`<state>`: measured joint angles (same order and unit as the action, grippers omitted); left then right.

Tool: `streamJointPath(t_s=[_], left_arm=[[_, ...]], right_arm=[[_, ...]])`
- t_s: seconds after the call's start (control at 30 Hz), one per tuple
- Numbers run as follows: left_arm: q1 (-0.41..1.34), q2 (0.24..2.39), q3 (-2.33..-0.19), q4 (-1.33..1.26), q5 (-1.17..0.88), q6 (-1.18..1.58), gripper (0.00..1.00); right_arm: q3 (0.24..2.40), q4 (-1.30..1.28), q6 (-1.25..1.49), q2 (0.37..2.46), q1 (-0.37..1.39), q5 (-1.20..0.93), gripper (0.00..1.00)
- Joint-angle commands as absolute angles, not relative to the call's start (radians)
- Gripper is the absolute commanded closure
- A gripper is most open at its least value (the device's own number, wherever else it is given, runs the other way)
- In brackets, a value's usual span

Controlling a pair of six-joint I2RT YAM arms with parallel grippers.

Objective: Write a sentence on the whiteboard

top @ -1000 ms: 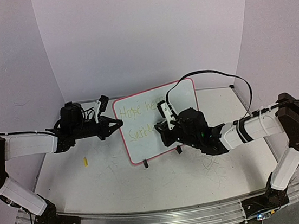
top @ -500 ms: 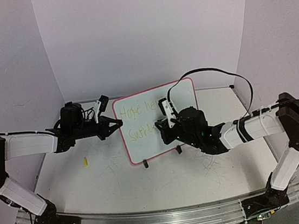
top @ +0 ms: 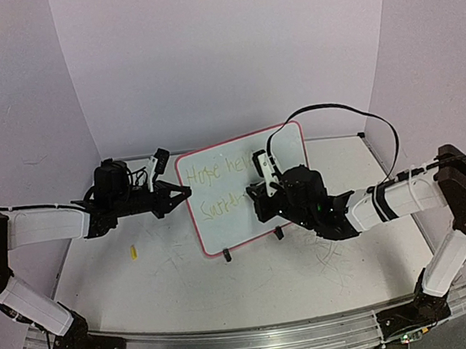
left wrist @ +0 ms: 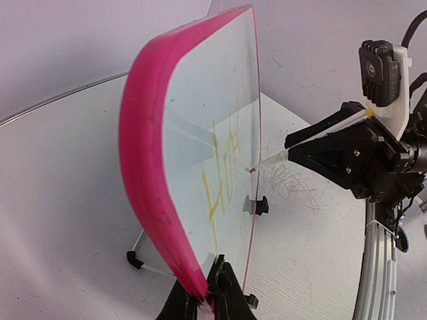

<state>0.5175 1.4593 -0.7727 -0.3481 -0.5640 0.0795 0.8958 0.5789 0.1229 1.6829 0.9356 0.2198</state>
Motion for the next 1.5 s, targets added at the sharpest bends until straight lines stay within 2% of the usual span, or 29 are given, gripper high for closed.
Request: streamJointPath(t_s=[0.0, 0.6, 0.87, 1.47], left_arm=[[0.511, 1.467, -0.789, -0.287, -0.447, -0.043, 1.00], [0.511, 1.470, -0.790, -0.287, -0.448, -0.043, 1.00], [0.511, 1.473, -0.792, -0.287, -0.448, -0.043, 1.00], [0.511, 1.468, -0.790, -0.285, -0.446, -0.046, 1.00]], right_arm=[[0.880, 0.581, 0.153, 1.674, 0.924, 0.227, 1.00], [0.865, 0.570, 0.166, 1.696, 0.928, 0.217, 1.00], [0.829, 0.595, 0.182, 1.570, 0.922, 0.152, 1.00], [0.886, 0.597, 0.189, 1.653, 0.896, 0.225, 1.00]])
